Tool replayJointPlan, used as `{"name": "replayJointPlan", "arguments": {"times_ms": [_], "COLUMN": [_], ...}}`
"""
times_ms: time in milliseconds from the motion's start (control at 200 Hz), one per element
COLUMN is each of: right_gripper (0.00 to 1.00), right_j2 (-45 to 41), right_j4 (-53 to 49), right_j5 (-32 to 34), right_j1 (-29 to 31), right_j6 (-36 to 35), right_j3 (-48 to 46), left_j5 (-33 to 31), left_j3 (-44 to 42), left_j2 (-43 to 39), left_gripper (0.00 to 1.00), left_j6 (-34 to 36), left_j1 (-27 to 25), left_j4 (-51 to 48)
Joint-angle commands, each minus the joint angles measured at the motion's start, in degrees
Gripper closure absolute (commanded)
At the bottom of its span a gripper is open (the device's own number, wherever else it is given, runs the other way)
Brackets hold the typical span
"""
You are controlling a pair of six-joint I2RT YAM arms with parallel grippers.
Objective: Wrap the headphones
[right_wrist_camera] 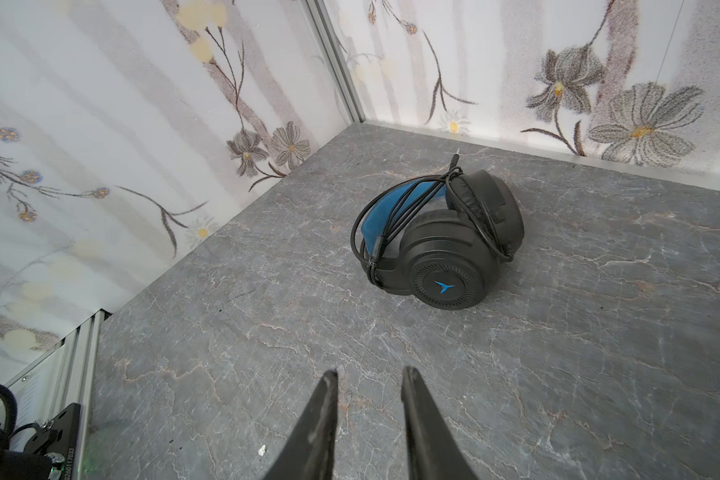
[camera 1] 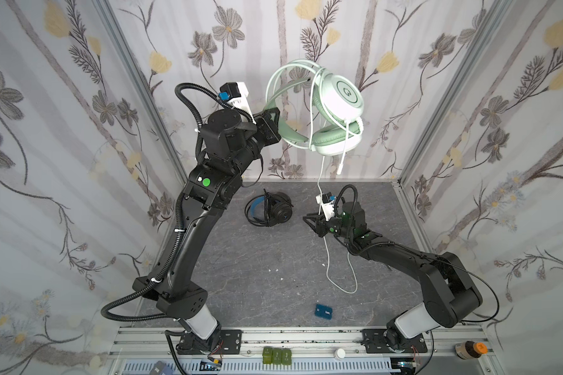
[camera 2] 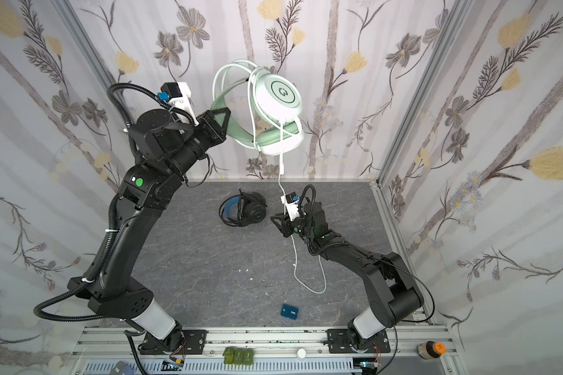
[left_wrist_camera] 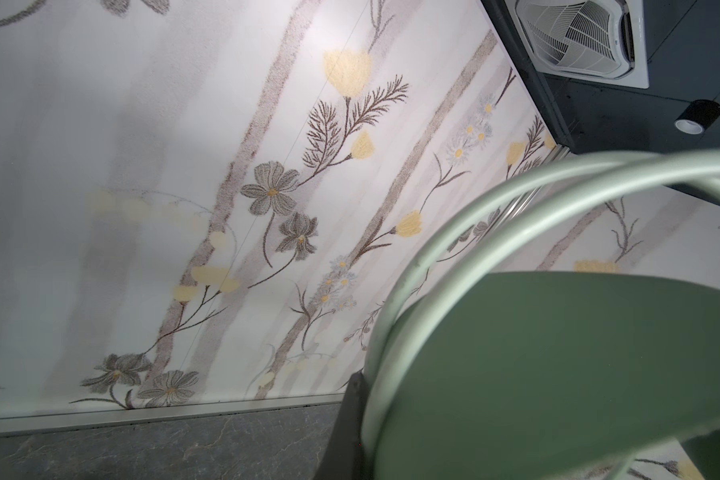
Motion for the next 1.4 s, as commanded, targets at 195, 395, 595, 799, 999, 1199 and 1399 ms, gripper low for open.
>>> {"name": "replayJointPlan", "arguments": {"times_ms": [195, 395, 595, 799, 999, 1199, 1399], "right_gripper": [0.75, 0.77, 0.75, 0.69, 0.71, 0.88, 1.0], "right_j2": [-0.9, -1.4, -1.6, -1.8, -1.9, -3.6, -5.6], "right_j4": [-0.1, 2.1, 5.8, 9.2, 9.6, 6.8, 2.7], "right_j5": [0.7, -0.9, -2.7, -4.8, -5.3, -3.6, 0.8], "right_j1": [0.0, -0.9, -1.9, -2.1, -2.1, -2.0, -1.6], "right_j6": [0.0, 2.7, 4.8, 5.9, 5.9, 3.1, 0.0], "right_j3": [-0.1, -0.4, -2.1, -3.2, -3.2, -3.3, -2.9], "left_j5": [-6.4, -7.1, -7.3, -5.8, -5.4, -6.9, -9.5], "left_j3": [-5.7, -10.0, -11.1, -10.6, -10.8, -11.1, -10.4], "left_j2": [-4.5, -7.1, -8.5, -8.3, -8.2, -8.9, -8.3], "left_gripper": [1.0, 1.0, 1.0, 1.0, 1.0, 1.0, 1.0], "left_j6": [-4.1, -5.0, -5.3, -6.2, -7.0, -6.5, -7.9], "left_j1": [2.0, 2.6, 3.1, 3.3, 3.3, 3.4, 3.5], "left_j4": [8.1, 9.7, 9.7, 9.2, 8.9, 8.6, 8.3]}}
